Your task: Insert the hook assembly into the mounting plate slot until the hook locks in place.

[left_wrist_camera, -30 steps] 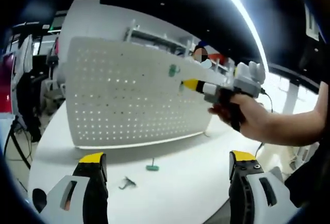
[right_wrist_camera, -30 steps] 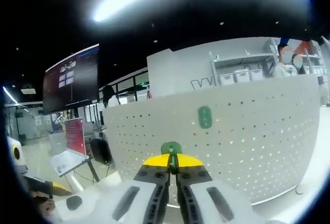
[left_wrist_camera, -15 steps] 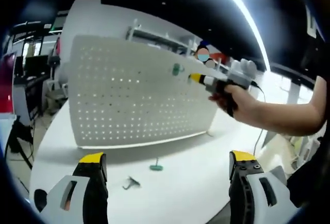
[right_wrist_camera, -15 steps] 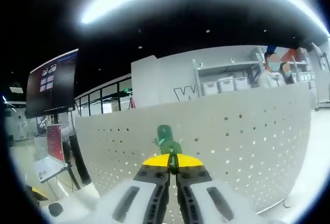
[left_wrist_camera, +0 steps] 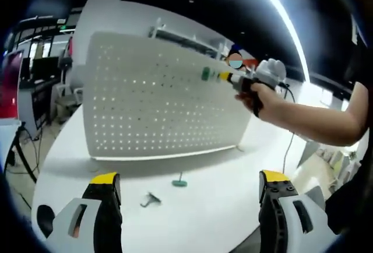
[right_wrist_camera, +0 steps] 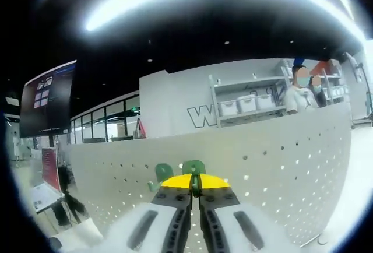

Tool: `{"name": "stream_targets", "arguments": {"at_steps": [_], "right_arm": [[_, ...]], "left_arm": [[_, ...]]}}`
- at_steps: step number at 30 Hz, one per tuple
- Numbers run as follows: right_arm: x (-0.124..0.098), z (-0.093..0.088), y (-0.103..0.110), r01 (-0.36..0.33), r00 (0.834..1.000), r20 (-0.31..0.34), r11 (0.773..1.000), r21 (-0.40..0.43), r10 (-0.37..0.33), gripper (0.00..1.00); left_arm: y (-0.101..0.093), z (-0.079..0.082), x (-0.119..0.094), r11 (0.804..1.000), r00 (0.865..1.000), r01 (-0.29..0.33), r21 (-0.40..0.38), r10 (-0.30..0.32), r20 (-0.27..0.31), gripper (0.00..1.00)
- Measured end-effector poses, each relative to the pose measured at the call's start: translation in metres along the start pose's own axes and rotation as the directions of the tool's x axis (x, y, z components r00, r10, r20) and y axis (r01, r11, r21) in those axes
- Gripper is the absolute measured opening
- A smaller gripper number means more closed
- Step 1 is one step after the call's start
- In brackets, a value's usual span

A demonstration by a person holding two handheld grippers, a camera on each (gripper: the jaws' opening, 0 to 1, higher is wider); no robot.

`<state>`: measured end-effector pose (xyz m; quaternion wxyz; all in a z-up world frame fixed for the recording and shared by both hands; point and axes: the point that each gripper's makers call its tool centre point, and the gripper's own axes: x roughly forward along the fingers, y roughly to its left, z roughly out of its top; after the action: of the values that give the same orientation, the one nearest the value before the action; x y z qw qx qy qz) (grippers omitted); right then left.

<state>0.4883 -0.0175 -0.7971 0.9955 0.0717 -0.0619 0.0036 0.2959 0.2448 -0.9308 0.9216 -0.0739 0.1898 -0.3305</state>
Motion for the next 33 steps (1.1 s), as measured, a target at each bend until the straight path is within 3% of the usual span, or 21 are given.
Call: {"name": "stream_targets", "arguments": {"at_steps": [9,25,33], "right_arm": [[0.0001,-0.0008,-0.0079,0.020,1.000,0.005,1.000,0.014,-0.021,0.00],[0.0058,0.0014,-0.0017,0.023,0.999,0.041,1.000,-0.015,-0.022,0.00],[0.0045,-0.0038,-0.0060,0.028,0.998,0.054,1.000,0.014,-0.029,0.00]], "left_arm": [[0.0016,-0.0009,0.0006,1.000,1.000,-0.007,-0.002,0.007,-0.009,1.00],[0.0043,-0.0059,0.0064,1.000,1.000,-0.007,-0.016,0.007,-0.028,1.00],[0.0058,-0.0096,0.0022,1.000,0.999,-0.005,-0.027,0.004,-0.040,1.00]]}}
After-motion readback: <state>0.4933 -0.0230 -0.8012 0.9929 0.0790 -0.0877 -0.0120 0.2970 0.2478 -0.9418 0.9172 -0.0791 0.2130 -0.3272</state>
